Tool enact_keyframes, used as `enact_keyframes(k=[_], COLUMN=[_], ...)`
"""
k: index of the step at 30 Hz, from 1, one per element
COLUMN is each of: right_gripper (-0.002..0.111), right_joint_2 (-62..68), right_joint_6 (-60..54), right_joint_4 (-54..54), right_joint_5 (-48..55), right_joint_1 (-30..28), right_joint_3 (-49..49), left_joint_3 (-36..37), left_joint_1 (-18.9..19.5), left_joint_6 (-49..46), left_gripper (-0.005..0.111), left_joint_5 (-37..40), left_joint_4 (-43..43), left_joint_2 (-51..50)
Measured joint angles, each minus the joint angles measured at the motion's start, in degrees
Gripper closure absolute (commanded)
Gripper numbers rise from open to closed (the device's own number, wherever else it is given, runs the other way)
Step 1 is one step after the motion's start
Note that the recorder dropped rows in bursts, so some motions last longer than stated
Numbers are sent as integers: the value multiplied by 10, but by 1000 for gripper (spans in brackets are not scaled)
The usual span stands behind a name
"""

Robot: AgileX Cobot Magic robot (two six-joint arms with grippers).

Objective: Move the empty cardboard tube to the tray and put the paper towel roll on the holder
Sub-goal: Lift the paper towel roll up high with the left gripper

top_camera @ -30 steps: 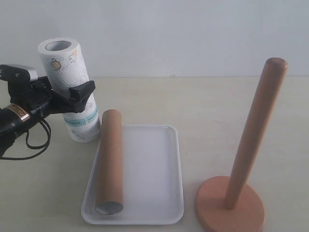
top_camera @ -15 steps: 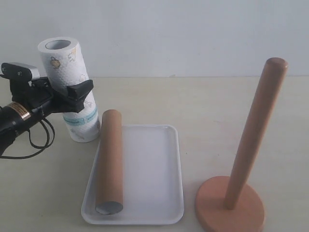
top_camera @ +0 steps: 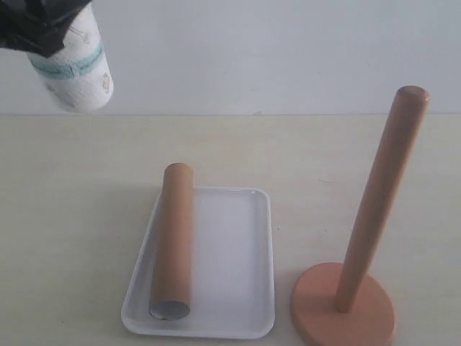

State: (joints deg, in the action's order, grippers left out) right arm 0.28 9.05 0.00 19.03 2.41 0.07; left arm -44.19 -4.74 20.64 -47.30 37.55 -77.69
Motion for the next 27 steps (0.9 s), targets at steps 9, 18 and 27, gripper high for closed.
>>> enact_keyframes(k=[9,18,27], right_gripper=[108,108,108], right_joint_2=[0,0,0], right_joint_6=[0,0,0], right_joint_4=[0,0,0], right_joint_5=[0,0,0], right_joint_1=[0,0,0], right_joint_3=[0,0,0], left_joint_3=[0,-28,-78], left_joint_1=[0,0,-4], left_joint_6=[111,260,390], left_gripper=[103,103,103], left_joint_5=[7,-64,-173], left_joint_4=[64,94,160], left_joint_2=[148,195,195])
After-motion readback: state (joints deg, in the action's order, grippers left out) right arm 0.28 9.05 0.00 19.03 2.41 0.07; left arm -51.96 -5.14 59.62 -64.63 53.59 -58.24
